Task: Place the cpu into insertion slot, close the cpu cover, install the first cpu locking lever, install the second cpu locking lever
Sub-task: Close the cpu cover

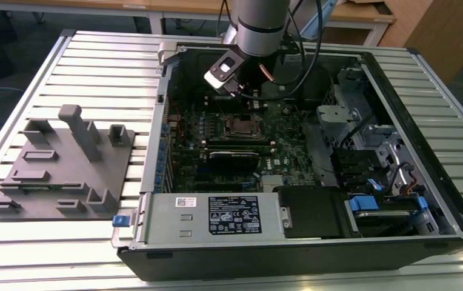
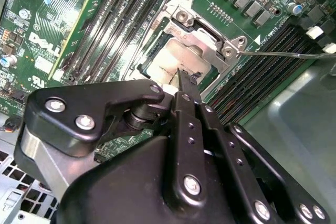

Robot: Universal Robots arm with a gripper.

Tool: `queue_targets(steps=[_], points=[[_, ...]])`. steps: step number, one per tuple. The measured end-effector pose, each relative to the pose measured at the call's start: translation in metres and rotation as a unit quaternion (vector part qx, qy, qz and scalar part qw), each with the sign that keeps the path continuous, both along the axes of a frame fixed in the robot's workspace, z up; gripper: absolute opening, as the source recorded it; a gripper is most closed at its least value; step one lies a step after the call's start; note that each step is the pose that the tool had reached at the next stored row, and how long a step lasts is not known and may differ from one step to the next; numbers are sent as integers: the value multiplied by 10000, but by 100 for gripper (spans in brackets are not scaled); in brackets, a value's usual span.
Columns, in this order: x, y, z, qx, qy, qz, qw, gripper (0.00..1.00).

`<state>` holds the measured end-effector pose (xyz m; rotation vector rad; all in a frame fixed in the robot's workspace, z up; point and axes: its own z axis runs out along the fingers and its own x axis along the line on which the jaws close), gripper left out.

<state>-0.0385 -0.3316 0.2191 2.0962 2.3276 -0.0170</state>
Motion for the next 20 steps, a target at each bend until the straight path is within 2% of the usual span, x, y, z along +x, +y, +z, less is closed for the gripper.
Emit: queue_targets(steps=[6, 10, 17, 20], points=[[0, 0, 0, 0, 0, 17, 10000, 10], [0, 0, 0, 0, 0, 181, 9998, 10], [0, 0, 0, 0, 0, 215, 9998, 10], [0, 0, 0, -1, 1, 354, 9994, 10]])
